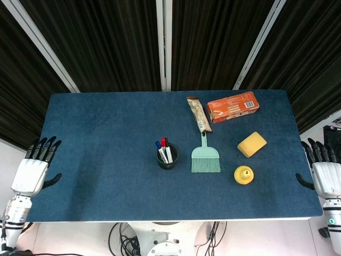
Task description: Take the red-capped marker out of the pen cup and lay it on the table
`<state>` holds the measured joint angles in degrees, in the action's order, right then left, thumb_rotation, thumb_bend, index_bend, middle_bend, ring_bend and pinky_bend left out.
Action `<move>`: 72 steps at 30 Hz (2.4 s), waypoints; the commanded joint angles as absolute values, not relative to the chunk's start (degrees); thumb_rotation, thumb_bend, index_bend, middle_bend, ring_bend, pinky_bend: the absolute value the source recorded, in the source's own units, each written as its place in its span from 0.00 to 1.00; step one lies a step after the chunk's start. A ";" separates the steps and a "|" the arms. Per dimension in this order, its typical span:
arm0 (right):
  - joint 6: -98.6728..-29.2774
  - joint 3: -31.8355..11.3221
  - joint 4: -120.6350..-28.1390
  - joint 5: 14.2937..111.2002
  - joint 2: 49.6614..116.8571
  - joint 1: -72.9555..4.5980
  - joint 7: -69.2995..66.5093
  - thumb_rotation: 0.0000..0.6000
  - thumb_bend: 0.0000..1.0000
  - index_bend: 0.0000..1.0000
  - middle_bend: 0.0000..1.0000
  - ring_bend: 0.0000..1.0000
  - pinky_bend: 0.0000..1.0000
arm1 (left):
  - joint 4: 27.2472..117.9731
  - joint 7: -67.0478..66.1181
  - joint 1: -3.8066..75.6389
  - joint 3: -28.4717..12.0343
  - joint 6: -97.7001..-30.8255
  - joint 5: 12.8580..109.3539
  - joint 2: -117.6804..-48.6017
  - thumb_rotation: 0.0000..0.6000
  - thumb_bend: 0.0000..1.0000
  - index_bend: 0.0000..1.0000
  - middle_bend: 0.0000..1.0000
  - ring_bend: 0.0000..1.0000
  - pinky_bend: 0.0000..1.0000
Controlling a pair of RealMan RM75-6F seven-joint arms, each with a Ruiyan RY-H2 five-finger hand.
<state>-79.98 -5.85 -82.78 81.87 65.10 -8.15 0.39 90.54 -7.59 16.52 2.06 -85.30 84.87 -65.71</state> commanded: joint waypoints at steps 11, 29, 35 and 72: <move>-81.95 -6.27 -84.84 82.09 63.09 -7.24 -1.43 1.00 0.17 0.00 0.00 0.00 0.00 | 94.78 -7.77 16.99 0.27 -81.59 84.92 -61.97 1.00 0.20 0.01 0.00 0.00 0.05; -81.00 -8.72 -90.29 80.44 59.95 -9.02 1.80 1.00 0.18 0.00 0.00 0.00 0.00 | 106.83 -3.19 40.37 -12.96 -52.60 75.24 -61.67 1.00 0.24 0.18 0.15 0.03 0.21; -81.04 -9.08 -90.98 79.97 59.58 -9.15 1.29 1.00 0.18 0.00 0.00 0.00 0.00 | 103.21 -7.99 48.93 -14.84 -43.65 65.42 -66.88 1.00 0.26 0.20 0.17 0.03 0.21; -75.49 -8.01 -91.18 74.11 58.59 -9.39 3.06 1.00 0.18 0.00 0.00 0.00 0.00 | 90.15 -20.49 67.92 -13.06 -40.92 26.98 -81.21 1.00 0.26 0.36 0.20 0.07 0.21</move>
